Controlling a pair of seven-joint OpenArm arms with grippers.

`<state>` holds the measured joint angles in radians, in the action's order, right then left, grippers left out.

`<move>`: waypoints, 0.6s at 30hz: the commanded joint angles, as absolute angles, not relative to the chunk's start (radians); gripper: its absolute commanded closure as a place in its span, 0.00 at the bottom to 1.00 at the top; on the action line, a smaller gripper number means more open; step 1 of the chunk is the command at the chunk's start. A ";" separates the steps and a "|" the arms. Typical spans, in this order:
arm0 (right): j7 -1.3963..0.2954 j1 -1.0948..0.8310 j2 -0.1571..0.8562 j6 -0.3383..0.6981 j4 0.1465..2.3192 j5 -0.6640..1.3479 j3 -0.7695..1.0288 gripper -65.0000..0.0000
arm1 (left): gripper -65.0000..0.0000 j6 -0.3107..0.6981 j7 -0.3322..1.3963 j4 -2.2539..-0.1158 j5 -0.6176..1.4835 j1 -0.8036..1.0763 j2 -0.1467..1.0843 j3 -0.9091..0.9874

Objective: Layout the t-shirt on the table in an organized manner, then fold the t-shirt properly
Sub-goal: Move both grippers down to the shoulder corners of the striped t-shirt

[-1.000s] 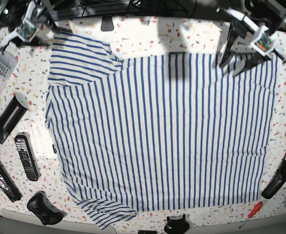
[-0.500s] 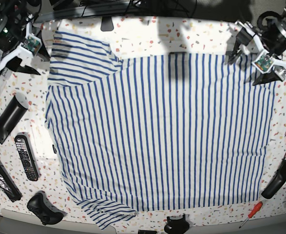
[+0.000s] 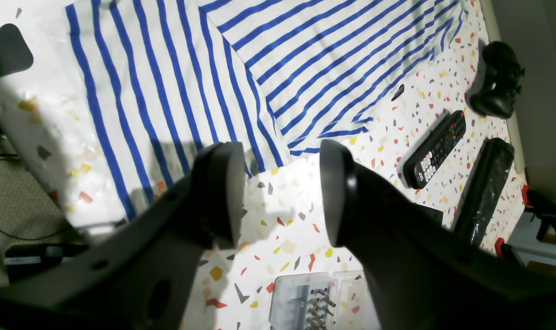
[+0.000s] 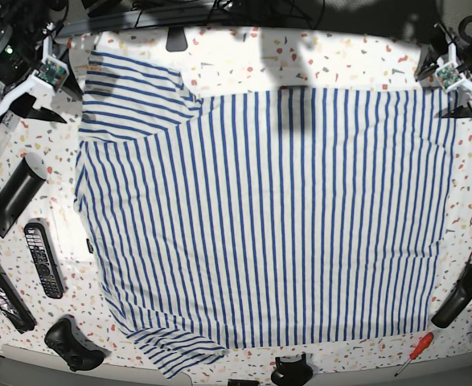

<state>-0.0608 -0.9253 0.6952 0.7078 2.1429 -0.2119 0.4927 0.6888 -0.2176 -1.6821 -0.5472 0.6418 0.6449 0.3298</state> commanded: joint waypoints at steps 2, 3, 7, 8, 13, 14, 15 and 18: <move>-0.046 -0.928 0.709 0.698 2.158 -0.202 0.503 0.59 | 0.31 0.681 -0.228 -1.685 -0.561 0.643 0.666 0.324; -0.046 -0.928 0.709 0.698 2.158 -0.202 0.503 0.59 | 0.31 0.679 -0.218 -1.682 -0.560 0.642 0.666 0.315; -0.046 -0.928 0.709 0.698 2.158 -0.202 0.503 0.59 | 0.31 0.586 -0.174 -1.682 -0.568 0.633 0.665 0.241; -0.046 -0.928 0.709 0.698 2.158 -0.202 0.503 0.59 | 0.31 0.561 -0.144 -1.681 -0.587 0.624 0.665 0.218; -0.046 -0.928 0.708 0.698 2.158 -0.202 0.503 0.59 | 0.31 0.505 0.031 -1.681 -0.610 0.582 0.666 0.121; -0.046 -0.928 0.706 0.698 2.158 -0.202 0.503 0.59 | 0.31 0.502 0.038 -1.681 -0.612 0.582 0.666 0.107; -0.046 -0.928 0.706 0.698 2.158 -0.202 0.503 0.59 | 0.31 0.498 0.038 -1.676 -0.614 0.582 0.666 0.097; -0.046 -0.928 0.706 0.698 2.158 -0.198 0.503 0.59 | 0.33 0.482 0.038 -1.634 -0.656 0.582 0.668 0.081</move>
